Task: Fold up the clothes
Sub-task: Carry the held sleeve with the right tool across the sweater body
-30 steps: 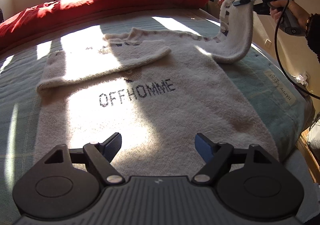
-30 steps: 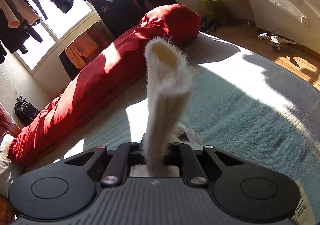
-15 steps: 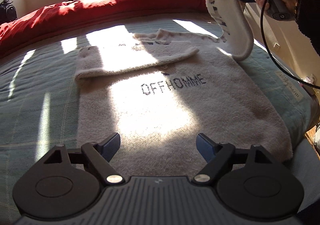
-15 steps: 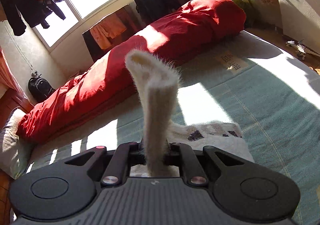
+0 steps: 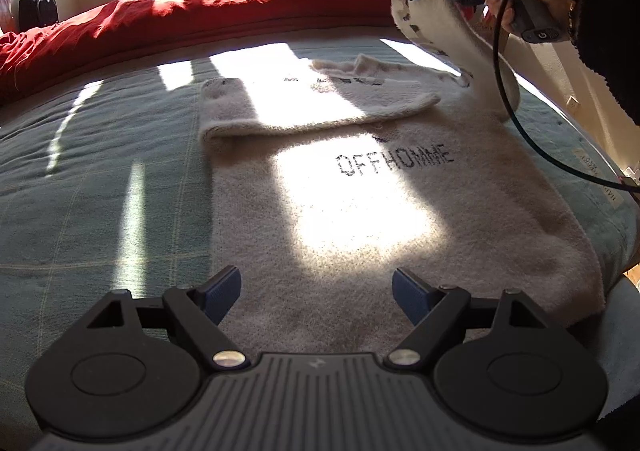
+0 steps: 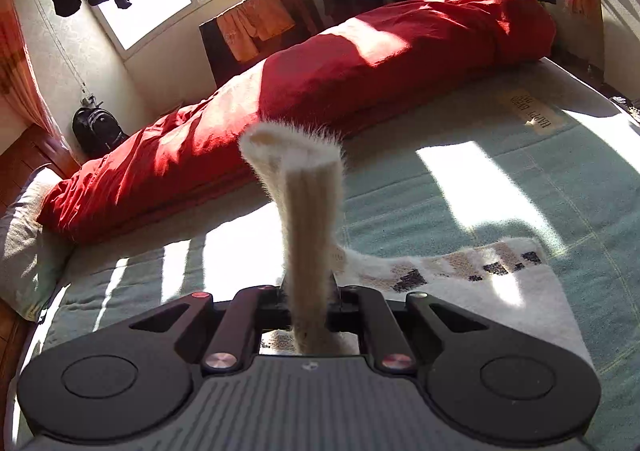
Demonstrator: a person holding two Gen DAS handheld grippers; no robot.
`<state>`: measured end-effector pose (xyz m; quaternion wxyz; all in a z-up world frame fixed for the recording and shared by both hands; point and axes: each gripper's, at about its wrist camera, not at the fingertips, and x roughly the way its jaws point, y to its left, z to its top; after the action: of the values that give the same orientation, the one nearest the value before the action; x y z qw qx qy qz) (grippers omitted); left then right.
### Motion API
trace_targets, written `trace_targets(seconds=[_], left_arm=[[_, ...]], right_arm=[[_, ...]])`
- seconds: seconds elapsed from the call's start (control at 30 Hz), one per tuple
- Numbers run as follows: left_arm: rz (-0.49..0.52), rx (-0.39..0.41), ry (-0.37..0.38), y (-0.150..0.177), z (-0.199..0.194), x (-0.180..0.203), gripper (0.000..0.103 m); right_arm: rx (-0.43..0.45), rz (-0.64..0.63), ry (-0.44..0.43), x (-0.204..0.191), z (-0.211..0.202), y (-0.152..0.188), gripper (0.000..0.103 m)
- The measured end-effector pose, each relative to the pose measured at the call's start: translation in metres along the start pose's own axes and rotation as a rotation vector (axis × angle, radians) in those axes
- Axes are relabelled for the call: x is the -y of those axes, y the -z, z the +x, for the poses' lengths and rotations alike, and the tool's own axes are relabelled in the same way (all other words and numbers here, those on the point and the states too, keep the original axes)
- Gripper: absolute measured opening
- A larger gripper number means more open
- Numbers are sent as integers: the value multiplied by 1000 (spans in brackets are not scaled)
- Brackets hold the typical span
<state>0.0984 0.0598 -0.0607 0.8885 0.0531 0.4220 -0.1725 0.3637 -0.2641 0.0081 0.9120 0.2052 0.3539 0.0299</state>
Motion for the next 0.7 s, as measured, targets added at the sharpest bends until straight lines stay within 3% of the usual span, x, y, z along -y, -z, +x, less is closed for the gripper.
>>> trace_targets(seconds=[0.4,0.7], left_arm=[[-36,-23,-12,5,1,-22,83],[-49,-37,-15,6,3,-28,83]], right_arm=[[-5,-252,107,-71,50,42,12],[-10,-422,171,-103,78,74,12]])
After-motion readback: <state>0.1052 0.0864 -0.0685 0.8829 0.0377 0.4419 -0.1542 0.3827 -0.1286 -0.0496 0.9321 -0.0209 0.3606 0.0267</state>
